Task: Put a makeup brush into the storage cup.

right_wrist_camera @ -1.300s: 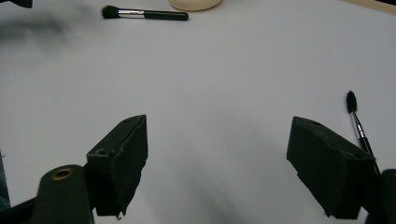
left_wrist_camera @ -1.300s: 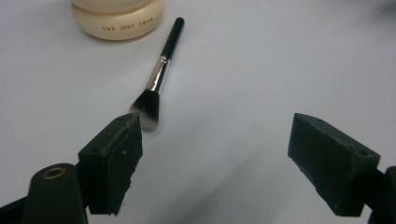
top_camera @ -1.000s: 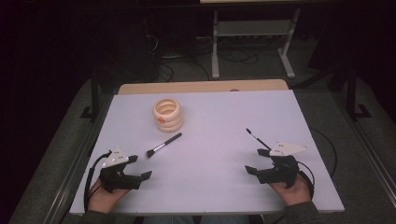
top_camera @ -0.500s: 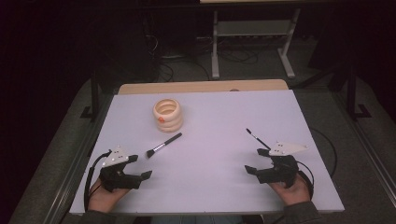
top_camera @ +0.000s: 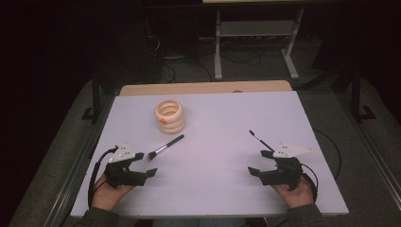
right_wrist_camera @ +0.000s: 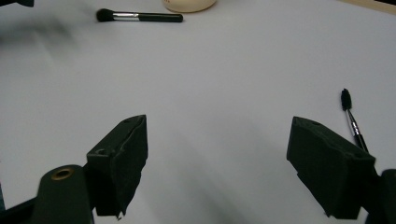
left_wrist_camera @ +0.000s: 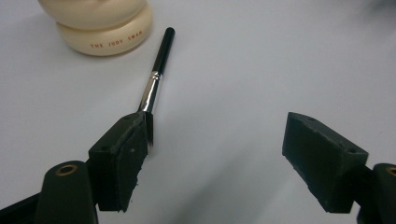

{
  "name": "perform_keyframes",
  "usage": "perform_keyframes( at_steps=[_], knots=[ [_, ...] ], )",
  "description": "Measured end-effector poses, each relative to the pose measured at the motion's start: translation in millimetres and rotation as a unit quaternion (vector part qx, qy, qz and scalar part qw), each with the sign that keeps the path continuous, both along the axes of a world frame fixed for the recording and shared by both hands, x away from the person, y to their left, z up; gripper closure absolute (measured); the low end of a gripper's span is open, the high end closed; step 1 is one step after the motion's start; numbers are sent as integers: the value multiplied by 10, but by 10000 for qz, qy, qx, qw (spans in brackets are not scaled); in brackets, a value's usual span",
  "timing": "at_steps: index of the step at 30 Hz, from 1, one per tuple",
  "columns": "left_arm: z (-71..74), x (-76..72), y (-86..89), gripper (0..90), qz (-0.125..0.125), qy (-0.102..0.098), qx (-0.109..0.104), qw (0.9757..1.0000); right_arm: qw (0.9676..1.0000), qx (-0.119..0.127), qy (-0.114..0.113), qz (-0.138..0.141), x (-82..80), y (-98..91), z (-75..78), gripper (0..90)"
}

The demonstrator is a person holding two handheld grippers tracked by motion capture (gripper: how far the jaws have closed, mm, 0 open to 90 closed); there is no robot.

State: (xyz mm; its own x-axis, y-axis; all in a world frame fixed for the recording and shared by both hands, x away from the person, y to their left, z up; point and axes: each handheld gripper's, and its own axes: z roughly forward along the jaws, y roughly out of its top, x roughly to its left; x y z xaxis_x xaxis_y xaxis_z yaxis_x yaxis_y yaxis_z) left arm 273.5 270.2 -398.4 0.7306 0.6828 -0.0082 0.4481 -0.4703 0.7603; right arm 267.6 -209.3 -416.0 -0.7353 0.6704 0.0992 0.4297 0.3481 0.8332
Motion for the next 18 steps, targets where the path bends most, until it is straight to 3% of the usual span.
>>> perform_keyframes(
  at_steps=[5, 10, 12, 13, 16, 17, 18],
  knots=[
    [50, 181, -44, 254, 21, 80, 181, 9998, 10000, -8, -45, 10, -4, 1, 15, 197],
    [147, 295, -175, 292, -187, 31, 388, 9991, 10000, -13, -74, 14, -8, -17, 33, 202],
    [159, 365, -190, 295, -193, 113, 389, 9990, 10000, -25, -55, 14, -6, -20, 28, 202],
    [149, 439, -196, 305, -158, 270, 276, 9991, 10000, -31, -31, 26, -9, -23, 23, 204],
    [132, 510, -195, 315, -138, 336, 300, 9989, 10000, -12, -23, 20, -8, -30, 24, 204],
    [111, 582, -198, 329, -109, 486, 264, 9984, 10000, -20, -49, 23, -4, -38, 27, 202],
    [111, 582, -198, 346, -109, 486, 264, 9984, 10000, -20, -49, 23, -4, -38, 27, 202]
  ],
)
